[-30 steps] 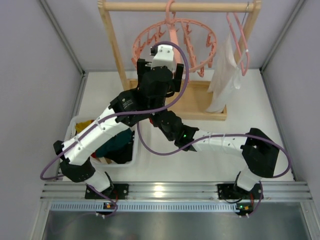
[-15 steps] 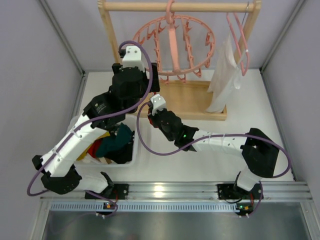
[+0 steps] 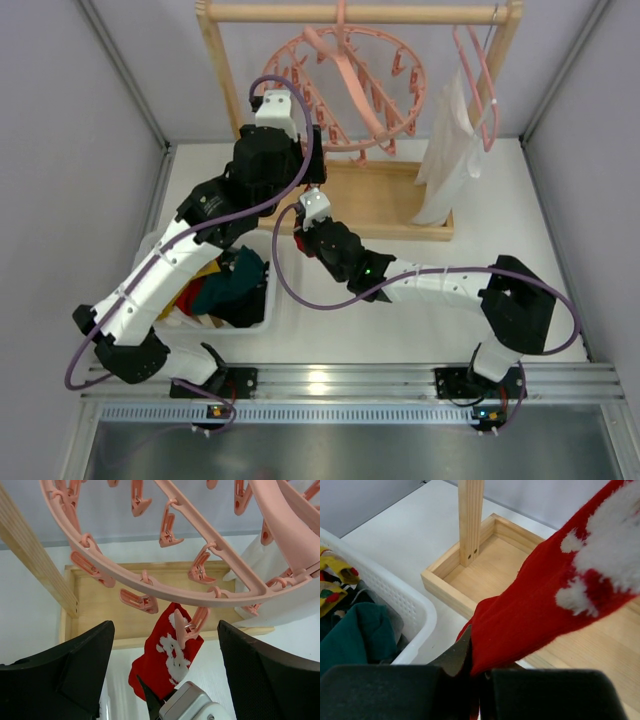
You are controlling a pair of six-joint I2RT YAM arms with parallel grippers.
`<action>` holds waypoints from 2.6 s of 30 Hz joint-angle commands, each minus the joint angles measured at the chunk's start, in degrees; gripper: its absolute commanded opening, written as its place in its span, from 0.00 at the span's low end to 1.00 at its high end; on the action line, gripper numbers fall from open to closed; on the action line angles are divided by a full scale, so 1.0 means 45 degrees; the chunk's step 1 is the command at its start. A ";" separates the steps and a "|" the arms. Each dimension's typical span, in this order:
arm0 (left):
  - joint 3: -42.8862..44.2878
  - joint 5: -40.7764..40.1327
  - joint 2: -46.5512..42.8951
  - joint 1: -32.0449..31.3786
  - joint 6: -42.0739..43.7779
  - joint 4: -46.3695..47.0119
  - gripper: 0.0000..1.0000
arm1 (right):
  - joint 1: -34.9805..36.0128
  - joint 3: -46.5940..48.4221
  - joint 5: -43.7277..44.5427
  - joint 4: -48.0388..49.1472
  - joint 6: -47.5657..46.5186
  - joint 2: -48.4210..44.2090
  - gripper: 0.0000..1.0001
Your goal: Remove the socks clipped to the hanger
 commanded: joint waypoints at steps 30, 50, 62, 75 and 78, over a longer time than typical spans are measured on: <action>0.1064 -0.1216 0.1829 0.0202 0.0586 0.0265 0.63 | 0.0130 0.0559 -0.0607 -0.0087 0.0169 0.0055 0.00; 0.1103 -0.1959 0.2317 0.0397 0.0546 0.0246 0.56 | 0.0325 0.0540 -0.0744 0.0031 0.0071 0.0094 0.00; 0.1396 -0.1784 0.2513 0.0397 0.0547 0.0285 0.24 | 0.0423 -0.0201 -0.0686 0.0284 0.0169 -0.0218 0.00; 0.1494 -0.1413 0.2299 0.0436 0.0410 0.0284 0.29 | 0.0696 -0.4010 -0.0940 0.0754 0.0833 -0.3709 0.00; 0.1455 -0.1296 0.2084 0.0436 0.0351 0.0265 0.41 | 0.0716 -0.4460 -0.1270 0.0481 0.0892 -0.4667 0.00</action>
